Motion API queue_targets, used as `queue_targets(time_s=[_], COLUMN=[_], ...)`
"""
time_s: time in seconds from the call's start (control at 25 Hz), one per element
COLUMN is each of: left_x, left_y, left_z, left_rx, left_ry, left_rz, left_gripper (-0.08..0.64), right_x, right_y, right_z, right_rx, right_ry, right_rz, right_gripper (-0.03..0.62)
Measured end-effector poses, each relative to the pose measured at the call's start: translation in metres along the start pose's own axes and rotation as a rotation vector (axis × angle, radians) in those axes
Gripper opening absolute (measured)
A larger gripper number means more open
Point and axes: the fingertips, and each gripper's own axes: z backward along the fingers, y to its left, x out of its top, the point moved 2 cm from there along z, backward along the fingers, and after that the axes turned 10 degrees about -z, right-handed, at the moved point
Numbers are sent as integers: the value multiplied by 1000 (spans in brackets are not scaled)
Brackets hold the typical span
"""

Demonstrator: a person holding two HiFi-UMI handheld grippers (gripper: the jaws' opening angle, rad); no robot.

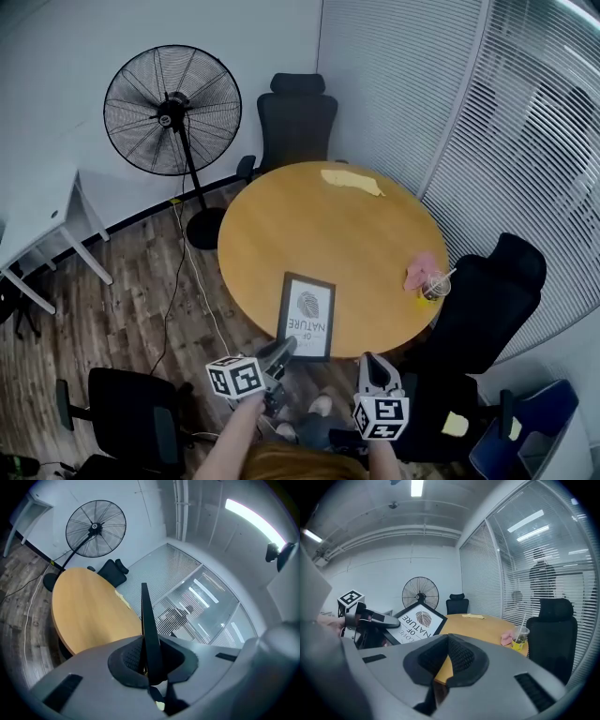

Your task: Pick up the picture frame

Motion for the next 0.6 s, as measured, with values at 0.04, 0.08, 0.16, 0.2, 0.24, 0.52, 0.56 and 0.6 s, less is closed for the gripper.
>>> queue_targets(time_s=[0.04, 0.08, 0.16, 0.2, 0.24, 0.52, 0.56, 0.6], left_x=[0, 0, 0, 0, 0, -2, -1, -1], left_y=[1, 2, 2, 2, 3, 1, 0, 0], left_z=[0, 0, -2, -2, -2, -4, -5, -5], left_rx=[2, 4, 5, 6, 6, -4, -5, -6], left_ry=[-1, -2, -2, -3, -4, -3, -2, -1], left_rz=[1, 3, 8, 11, 13, 26, 25, 24], left_gripper=[55, 55, 55, 55, 55, 55, 55, 55], right_x=[-1, -2, -2, -2, -3, -3, -4, -4], right_y=[0, -1, -2, -3, -3, -5, -6, -6], right_z=[-1, -1, 0, 0, 0, 4, 4, 5], right_rx=[1, 1, 1, 1, 1, -4, -5, -6], right_ry=[3, 5, 8, 9, 9, 13, 15, 17], right_rz=[-1, -2, -1, -2, -2, -1, -1, -2], right_gripper=[14, 14, 14, 14, 14, 14, 14, 14])
